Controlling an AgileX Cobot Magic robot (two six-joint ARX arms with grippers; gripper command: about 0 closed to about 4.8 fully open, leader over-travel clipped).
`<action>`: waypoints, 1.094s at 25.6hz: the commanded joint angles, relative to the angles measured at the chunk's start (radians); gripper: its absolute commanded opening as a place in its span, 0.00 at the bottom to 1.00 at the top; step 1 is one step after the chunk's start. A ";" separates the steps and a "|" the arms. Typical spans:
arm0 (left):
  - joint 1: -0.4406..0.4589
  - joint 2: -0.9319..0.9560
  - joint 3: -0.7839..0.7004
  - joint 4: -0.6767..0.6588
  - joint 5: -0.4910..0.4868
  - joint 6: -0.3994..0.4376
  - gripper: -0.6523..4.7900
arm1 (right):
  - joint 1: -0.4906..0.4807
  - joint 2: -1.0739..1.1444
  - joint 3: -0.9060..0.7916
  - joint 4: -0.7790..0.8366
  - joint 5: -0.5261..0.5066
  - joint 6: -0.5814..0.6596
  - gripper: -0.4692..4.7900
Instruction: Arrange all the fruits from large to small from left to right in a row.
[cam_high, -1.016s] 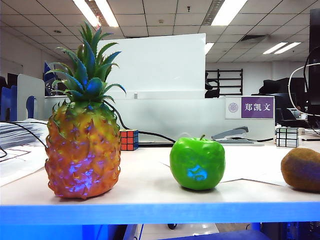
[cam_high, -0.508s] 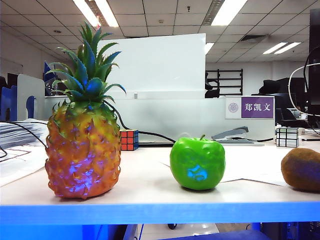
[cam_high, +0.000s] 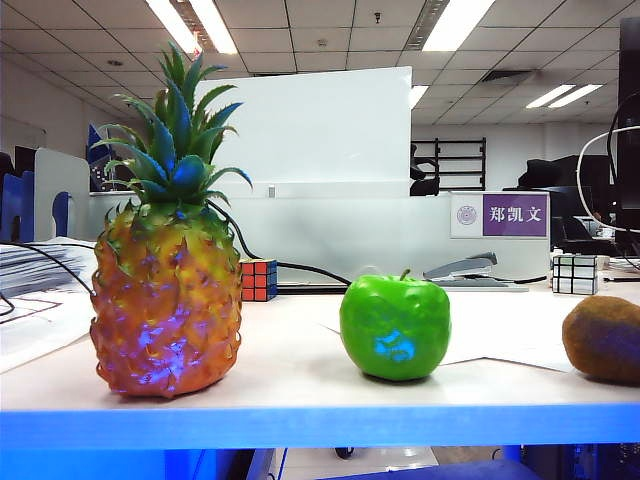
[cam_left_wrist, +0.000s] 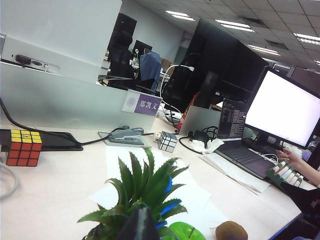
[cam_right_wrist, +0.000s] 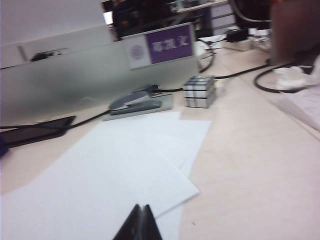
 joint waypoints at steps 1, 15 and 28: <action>0.001 -0.002 0.006 0.008 0.004 -0.003 0.11 | -0.039 0.001 -0.005 0.013 -0.053 -0.013 0.09; 0.001 -0.002 0.006 0.008 0.004 -0.003 0.11 | -0.109 -0.010 -0.014 0.013 -0.131 -0.182 0.09; 0.001 -0.002 0.006 0.008 0.004 -0.003 0.11 | -0.113 -0.019 -0.014 0.012 -0.131 -0.187 0.09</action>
